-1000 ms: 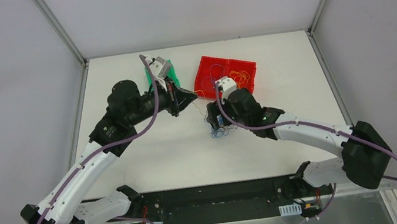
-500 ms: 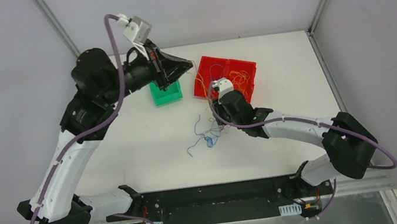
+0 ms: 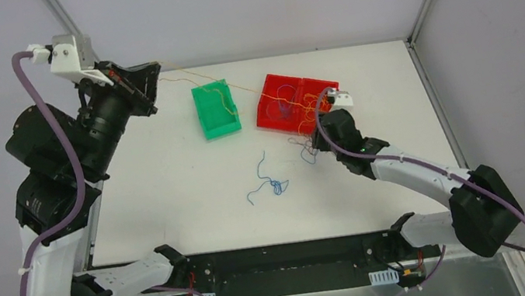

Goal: Untangle the cables

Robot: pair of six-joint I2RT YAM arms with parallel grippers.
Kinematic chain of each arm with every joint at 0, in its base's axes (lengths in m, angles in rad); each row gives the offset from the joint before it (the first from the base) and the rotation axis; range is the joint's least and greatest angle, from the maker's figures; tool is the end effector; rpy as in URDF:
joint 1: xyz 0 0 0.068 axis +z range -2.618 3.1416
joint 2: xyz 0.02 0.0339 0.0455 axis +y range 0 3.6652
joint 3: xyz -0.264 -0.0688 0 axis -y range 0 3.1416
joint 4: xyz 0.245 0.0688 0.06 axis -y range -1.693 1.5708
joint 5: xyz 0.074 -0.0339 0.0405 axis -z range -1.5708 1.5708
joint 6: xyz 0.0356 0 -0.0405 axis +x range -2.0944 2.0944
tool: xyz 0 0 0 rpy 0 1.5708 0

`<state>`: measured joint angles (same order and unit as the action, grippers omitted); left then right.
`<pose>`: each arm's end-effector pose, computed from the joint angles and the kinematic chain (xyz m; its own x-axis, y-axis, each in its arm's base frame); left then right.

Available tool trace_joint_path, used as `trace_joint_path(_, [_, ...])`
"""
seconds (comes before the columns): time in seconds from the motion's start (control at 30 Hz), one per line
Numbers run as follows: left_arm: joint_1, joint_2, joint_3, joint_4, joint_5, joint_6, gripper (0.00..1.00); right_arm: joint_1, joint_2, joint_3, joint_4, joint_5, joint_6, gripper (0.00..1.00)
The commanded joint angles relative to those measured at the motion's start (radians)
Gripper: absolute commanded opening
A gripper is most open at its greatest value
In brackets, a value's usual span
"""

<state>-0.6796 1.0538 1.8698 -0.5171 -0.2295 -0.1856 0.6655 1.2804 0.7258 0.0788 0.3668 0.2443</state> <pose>0.0965 -0.0676 0.5946 0.1434 -0.3469 -0.9269 0.4776 0.8446 -0.2422 0.2278 0.1626 0.2393 -0.4284 -0.0492 -0.9023 -0.2288 0.9719 0.0556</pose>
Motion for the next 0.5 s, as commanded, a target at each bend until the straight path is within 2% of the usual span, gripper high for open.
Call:
trace_joint_path(0.0, [0.002,-0.075,-0.068,0.032,-0.329,0.070,0.00,-0.083,-0.075,-0.040,-0.073,0.080,0.156,0.35])
trace_joint_path(0.1, [0.002,-0.103,-0.126,0.060,-0.396,0.081,0.00,-0.144,-0.106,-0.059,-0.102,0.095,0.231,0.35])
trace_joint_path(0.27, [0.002,-0.128,-0.201,0.126,-0.489,0.084,0.00,-0.313,-0.122,-0.079,-0.196,0.073,0.401,0.31])
trace_joint_path(0.33, [0.002,-0.142,-0.241,0.156,-0.464,0.076,0.00,-0.332,-0.141,-0.090,-0.188,0.038,0.399,0.29])
trace_joint_path(0.47, [0.002,-0.124,-0.280,0.171,-0.288,0.066,0.00,-0.316,-0.235,-0.133,-0.102,-0.022,0.330,0.26])
